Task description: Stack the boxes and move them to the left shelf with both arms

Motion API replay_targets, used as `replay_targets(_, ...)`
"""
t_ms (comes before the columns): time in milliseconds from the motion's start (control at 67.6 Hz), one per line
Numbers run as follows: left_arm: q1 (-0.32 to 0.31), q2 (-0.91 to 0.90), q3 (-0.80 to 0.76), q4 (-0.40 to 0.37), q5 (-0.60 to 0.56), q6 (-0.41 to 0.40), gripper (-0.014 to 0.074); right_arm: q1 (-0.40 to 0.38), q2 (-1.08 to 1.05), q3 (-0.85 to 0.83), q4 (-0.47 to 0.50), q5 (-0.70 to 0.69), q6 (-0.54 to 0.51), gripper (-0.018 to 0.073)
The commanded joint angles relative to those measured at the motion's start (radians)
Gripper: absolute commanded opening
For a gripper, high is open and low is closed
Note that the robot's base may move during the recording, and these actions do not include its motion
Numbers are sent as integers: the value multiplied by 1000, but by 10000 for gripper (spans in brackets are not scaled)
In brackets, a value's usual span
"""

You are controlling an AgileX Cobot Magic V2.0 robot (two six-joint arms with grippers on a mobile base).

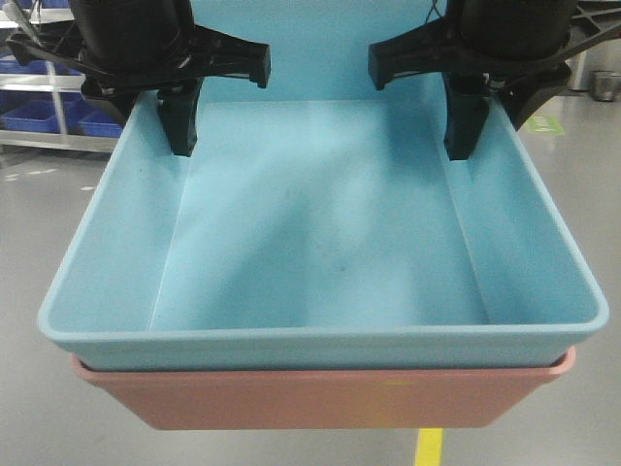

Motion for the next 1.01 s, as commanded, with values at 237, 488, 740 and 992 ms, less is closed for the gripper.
replay_targets(237,-51,-47,-58,-40,-241,5,-3,36,-41,-49,68,-274,-17,56)
replay_targets(488,-51,-47,-58,-40,-241,5,-3,36,-41,-49,68,-273,-17,56)
replay_targets(740,-51,-47,-58,-40,-241,5,-3,36,-41,-49,68,-273,-17,56)
replay_targets(992,-51,-47,-58,-40,-241,5,-3,36,-41,-49,68,-272,-17,56)
